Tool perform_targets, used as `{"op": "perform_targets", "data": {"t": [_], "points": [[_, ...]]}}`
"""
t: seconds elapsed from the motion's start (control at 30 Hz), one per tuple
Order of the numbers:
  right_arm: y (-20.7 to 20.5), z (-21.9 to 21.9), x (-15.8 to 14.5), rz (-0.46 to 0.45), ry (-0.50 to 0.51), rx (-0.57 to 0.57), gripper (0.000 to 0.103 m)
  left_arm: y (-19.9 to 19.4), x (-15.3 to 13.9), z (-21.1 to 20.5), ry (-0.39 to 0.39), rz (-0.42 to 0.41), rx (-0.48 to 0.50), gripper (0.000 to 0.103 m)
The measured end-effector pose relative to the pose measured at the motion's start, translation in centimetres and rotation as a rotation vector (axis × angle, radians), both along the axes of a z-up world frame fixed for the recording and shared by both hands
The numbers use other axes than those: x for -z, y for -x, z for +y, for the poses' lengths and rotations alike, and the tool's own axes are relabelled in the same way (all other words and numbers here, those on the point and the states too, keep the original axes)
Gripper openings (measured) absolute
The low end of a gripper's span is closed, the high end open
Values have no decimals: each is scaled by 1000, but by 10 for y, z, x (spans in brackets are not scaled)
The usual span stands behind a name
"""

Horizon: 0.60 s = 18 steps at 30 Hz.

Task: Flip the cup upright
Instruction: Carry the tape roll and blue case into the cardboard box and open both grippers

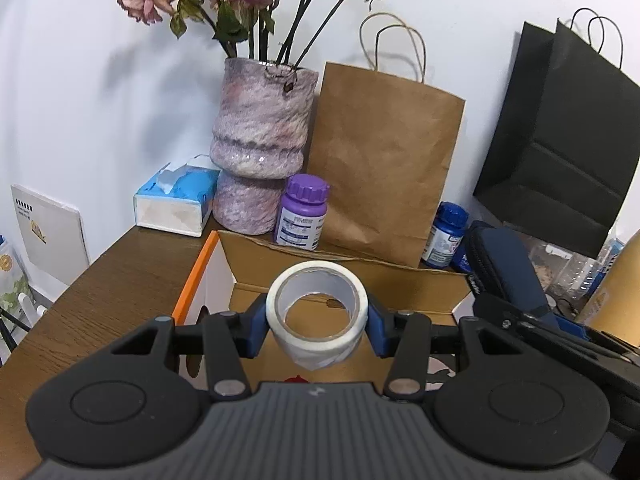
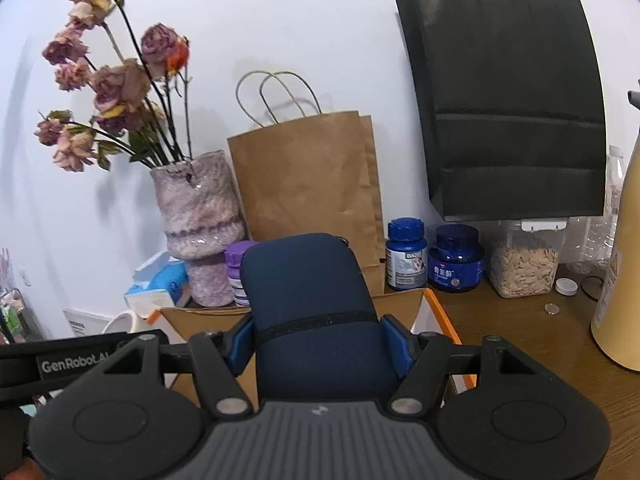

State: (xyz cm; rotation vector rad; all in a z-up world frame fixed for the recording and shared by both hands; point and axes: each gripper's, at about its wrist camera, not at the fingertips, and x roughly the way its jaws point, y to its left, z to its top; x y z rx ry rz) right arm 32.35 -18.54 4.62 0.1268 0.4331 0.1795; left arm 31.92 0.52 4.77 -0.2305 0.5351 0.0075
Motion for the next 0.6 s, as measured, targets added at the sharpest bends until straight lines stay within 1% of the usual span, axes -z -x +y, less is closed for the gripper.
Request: {"op": "perform_targets", "data": {"t": [0.17,0.27,0.5,0.57,0.6], "points": [[-6,-5,11,15,-1,9,65,-12,14,2,-14,30,-11,49],[-12,-8,19,39,-9,6,64,-18,21,4,-21,49,-18,49],[-14,-9,22,48,-2,7,65,-20,23,4,-36,59,-18,50],[-15,-8,23,59,5,-2,66,-20,24,3,-42,67,-17,57],[-15,-7,23,62,5,-2,68,-19,24,3,-47,68,-16,71]]}}
